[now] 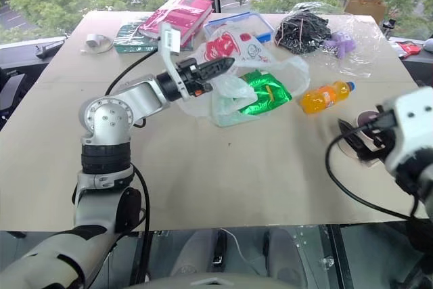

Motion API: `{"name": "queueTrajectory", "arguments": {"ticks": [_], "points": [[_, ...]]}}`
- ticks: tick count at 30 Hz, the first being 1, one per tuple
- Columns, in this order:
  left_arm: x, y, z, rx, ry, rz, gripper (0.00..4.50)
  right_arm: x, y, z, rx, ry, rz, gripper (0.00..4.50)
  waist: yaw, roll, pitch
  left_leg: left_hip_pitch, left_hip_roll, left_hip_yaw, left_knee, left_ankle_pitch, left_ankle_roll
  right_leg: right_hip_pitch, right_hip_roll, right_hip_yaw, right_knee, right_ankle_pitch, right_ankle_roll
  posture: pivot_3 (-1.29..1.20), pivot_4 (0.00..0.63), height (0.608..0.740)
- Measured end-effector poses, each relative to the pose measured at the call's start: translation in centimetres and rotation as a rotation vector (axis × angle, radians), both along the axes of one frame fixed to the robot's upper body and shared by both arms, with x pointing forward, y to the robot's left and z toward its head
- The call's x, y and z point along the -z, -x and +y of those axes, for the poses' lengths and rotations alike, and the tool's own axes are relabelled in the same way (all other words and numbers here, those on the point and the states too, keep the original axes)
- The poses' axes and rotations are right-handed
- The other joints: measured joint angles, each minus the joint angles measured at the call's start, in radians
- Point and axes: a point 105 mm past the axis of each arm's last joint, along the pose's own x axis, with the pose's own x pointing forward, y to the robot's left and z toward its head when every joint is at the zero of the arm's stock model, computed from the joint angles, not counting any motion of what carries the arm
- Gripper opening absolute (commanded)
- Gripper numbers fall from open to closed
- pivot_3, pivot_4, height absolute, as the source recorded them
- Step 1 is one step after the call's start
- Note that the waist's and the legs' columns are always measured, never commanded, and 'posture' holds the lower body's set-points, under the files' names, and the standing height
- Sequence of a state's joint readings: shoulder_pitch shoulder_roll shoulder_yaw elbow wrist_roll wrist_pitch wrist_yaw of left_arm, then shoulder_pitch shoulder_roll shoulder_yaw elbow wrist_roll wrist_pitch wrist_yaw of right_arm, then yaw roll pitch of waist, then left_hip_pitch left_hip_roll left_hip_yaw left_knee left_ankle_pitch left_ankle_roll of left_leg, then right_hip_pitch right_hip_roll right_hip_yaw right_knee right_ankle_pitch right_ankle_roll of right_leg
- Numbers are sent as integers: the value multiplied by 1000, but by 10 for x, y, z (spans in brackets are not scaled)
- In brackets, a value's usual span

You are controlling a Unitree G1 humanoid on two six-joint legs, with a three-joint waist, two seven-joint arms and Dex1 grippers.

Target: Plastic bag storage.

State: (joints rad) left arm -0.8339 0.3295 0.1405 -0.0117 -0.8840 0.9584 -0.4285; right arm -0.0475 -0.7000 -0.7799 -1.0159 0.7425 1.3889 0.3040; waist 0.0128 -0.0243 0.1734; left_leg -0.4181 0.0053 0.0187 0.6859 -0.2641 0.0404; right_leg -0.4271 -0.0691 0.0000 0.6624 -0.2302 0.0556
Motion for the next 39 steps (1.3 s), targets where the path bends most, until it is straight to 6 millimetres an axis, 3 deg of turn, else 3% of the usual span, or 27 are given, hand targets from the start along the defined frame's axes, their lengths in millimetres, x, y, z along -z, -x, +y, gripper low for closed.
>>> {"name": "queueTrajectory", "arguments": {"ticks": [5, 13, 24, 28, 30, 31, 33, 36, 39], "points": [[-4, -3, -2, 33, -4, -24, 0, 20, 11, -13, 91, -101, 45, 4038, -4, 0, 0, 5, 1, -1, 0, -1, 1, 5, 2, 0, -1, 0, 0, 0, 150, 740], [-4, -6, 5, 13, -13, -32, 0, 59, 21, -55, 284, -125, 187, 4038, -2, 1, 0, 5, 1, 0, 1, -1, 1, 5, 2, 1, -2, 0, 1, 0, 150, 740], [-9, -3, 6, -3, -15, -54, 0, 76, -8, -72, 275, -164, 204, 4038, -2, 1, 0, 5, 1, 0, 1, -1, 1, 5, 2, 1, -2, 0, 1, 0, 150, 740], [-10, -3, 6, -5, -16, -54, 0, 81, -16, -71, 251, -174, 221, 2764, -2, 1, 0, 5, 1, 0, 1, -1, 1, 5, 2, 1, -2, 0, 1, 0, 150, 740], [-10, -3, 7, -9, -17, -53, 0, 79, -19, -69, 232, -179, 213, 1738, -2, 1, 0, 5, 1, 0, 1, -1, 1, 5, 2, 1, -2, 0, 1, 0, 150, 740], [-10, -4, 7, -12, -17, -52, 0, 77, -19, -68, 225, -181, 210, 1604, -2, 1, 0, 5, 1, 0, 1, -1, 1, 5, 2, 1, -2, 0, 1, 0, 150, 740], [-9, -4, 8, -19, -19, -48, 0, 76, -20, -66, 213, -180, 210, 552, -2, 1, 0, 5, 1, 0, 1, -1, 1, 5, 2, 1, -2, 0, 1, 0, 150, 740], [-9, -4, 9, -23, -22, -46, 0, 73, -19, -61, 188, -178, 209, 404, -2, 1, 0, 5, 1, 0, 1, -1, 1, 5, 2, 1, -2, 0, 1, 0, 150, 740], [-9, -4, 10, -26, -20, -46, 0, 59, -17, -42, 104, -171, 167, 404, -3, 1, 0, 5, 1, -1, 1, -1, 1, 5, 2, 1, -2, 0, 1, 0, 150, 740]]}}
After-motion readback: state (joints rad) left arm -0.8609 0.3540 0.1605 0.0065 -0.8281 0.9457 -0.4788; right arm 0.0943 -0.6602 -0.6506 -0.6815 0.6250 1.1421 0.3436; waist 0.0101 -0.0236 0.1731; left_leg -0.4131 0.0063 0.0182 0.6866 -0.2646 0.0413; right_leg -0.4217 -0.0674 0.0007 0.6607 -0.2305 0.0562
